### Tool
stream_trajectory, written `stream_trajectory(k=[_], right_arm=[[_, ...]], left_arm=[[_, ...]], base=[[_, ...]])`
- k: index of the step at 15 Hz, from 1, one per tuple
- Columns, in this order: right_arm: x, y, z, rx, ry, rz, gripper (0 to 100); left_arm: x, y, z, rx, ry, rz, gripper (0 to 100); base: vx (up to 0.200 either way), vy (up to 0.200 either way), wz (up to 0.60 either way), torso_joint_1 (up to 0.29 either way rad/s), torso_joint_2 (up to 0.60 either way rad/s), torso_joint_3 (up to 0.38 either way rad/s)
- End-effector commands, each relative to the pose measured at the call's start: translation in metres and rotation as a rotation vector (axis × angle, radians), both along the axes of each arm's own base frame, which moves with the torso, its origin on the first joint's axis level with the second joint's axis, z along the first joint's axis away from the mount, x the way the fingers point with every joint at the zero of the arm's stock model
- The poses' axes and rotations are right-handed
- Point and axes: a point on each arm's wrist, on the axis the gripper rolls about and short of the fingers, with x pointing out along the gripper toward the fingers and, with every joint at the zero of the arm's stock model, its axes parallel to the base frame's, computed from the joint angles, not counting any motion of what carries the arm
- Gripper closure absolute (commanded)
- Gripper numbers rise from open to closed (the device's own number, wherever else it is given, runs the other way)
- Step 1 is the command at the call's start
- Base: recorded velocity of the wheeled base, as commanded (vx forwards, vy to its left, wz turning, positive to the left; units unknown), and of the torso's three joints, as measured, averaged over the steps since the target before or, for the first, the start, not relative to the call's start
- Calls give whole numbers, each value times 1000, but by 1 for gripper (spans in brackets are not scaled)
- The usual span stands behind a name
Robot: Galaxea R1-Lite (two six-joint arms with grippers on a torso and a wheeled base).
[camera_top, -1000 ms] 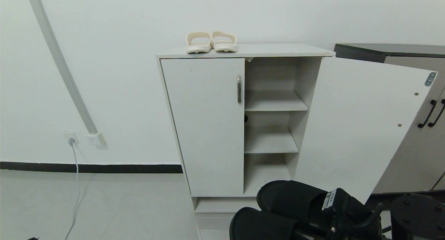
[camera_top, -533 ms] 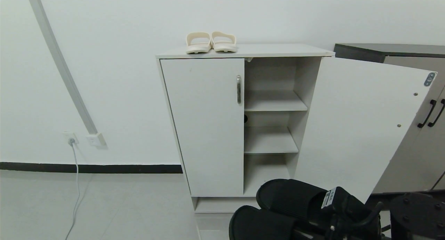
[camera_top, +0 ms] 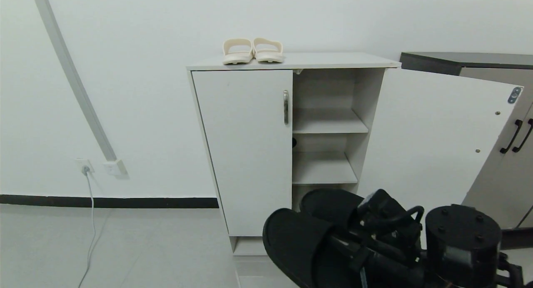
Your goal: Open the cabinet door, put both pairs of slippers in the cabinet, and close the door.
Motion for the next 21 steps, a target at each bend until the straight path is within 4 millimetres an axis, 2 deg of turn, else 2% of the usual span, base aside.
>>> stream_trajectory(k=[1,2,5,7,11,16,19,21], right_arm=[[29,34,-8,46,17,-183,100],[37,42,-10,63,13,-255,100],[74,62,-36,38,-8,-493,100],[86,75,-49,51,-19,-587,100],[84,79,-49,63,-43,-626,100],[85,77,-50,60,-42,-641,100],[91,75,-59,52,-30,-653,100],[95,80,-66,47,-41,-646,100]], left_arm=[[0,0,0,3,1,-7,100],[0,0,0,0,1,-7,100],[0,0,0,-25,0,-2,100],[0,0,0,-23,0,-2,100],[0,0,0,-22,0,-2,100],[0,0,0,-22,0,-3,100],[0,0,0,-22,0,-3,100],[0,0,0,-22,0,-2,100]], base=[[0,0,0,0,0,0],[0,0,0,0,0,0],[0,0,0,0,0,0],[0,0,0,0,0,0],[0,0,0,0,0,0],[0,-200,0,6,1,5],[0,-200,0,1,-1,4],[0,0,0,0,0,0]])
